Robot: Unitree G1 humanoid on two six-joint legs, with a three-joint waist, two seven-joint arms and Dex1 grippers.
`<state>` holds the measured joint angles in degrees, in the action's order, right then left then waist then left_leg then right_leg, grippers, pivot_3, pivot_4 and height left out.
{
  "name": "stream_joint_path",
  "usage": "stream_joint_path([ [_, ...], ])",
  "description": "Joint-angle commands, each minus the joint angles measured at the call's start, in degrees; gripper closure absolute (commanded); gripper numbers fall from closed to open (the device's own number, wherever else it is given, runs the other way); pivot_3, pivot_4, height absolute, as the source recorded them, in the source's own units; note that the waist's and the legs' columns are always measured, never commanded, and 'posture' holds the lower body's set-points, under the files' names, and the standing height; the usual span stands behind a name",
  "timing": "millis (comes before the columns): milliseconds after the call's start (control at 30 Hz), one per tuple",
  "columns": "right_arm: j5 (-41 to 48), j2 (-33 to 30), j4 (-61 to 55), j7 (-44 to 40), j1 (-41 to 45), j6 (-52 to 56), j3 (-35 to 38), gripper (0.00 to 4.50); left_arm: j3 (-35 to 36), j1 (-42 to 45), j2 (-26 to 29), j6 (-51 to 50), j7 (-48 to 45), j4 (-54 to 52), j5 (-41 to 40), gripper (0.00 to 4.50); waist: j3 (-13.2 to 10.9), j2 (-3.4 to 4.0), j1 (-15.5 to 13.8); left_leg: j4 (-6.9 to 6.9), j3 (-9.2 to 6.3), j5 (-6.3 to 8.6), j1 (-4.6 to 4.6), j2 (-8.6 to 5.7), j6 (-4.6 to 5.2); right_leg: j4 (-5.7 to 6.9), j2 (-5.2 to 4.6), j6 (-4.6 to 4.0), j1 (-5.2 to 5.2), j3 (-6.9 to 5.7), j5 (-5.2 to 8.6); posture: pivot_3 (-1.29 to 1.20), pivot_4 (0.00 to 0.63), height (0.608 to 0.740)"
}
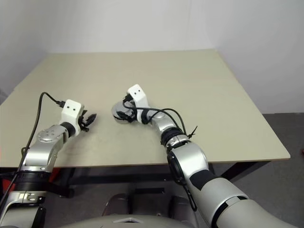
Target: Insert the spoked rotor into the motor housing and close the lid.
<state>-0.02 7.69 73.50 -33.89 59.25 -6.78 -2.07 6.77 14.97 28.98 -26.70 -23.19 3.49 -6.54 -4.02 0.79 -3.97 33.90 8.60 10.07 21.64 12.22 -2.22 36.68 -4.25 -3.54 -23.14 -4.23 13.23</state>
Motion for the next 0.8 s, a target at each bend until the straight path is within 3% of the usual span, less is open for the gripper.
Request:
stream_joint_path([
  [33,-0.31,6.46,-0.14,1.28,-0.89,-0.25,-0.26,0.05,0.65,0.49,0.25,0.54,0.26,-2.84,-0.06,2.23,0.0,0.0,0.0,0.0,0.0,0.0,0.0,0.0,0.0,0.0,0.0,0.0,0.0,0.0,0.0,0.0,0.0,0.74],
  [200,-0.6,6.03,0.17,2.26,-1.03,-0.33,-0.39,0.05,0.81,0.64,0.47,0.75,0.21,-2.46,0.01,2.23,0.0,0.0,0.0,0.0,0.0,0.0,-0.01,0.0,0.0,0.0,0.0,0.0,0.0,0.0,0.0,0.0,0.0,0.74],
  [300,-0.59,5.89,0.2,2.82,-0.95,-0.4,-0.23,0.66,0.99,0.74,0.64,0.89,0.21,-2.19,0.04,2.23,0.0,0.0,0.0,0.0,0.0,0.0,-0.01,0.0,0.0,0.0,0.0,0.0,0.0,0.0,0.0,0.0,0.0,0.74],
  [367,-0.75,5.78,0.19,3.2,-0.86,-0.53,-0.33,1.31,1.09,0.75,0.7,0.96,0.25,-2.06,0.06,2.23,0.0,0.0,0.04,-0.01,0.0,0.0,-0.04,0.0,0.0,0.0,0.0,0.0,0.01,0.01,0.0,0.0,0.0,0.74],
  [800,-0.32,5.04,-0.56,2.34,-0.08,-1.56,0.29,1.31,1.07,0.95,0.67,1.34,0.33,-1.45,0.06,2.23,0.0,0.0,0.03,-0.08,0.0,-0.03,-0.13,0.0,-0.05,0.01,0.0,0.01,0.06,0.02,0.01,0.0,0.0,0.74],
])
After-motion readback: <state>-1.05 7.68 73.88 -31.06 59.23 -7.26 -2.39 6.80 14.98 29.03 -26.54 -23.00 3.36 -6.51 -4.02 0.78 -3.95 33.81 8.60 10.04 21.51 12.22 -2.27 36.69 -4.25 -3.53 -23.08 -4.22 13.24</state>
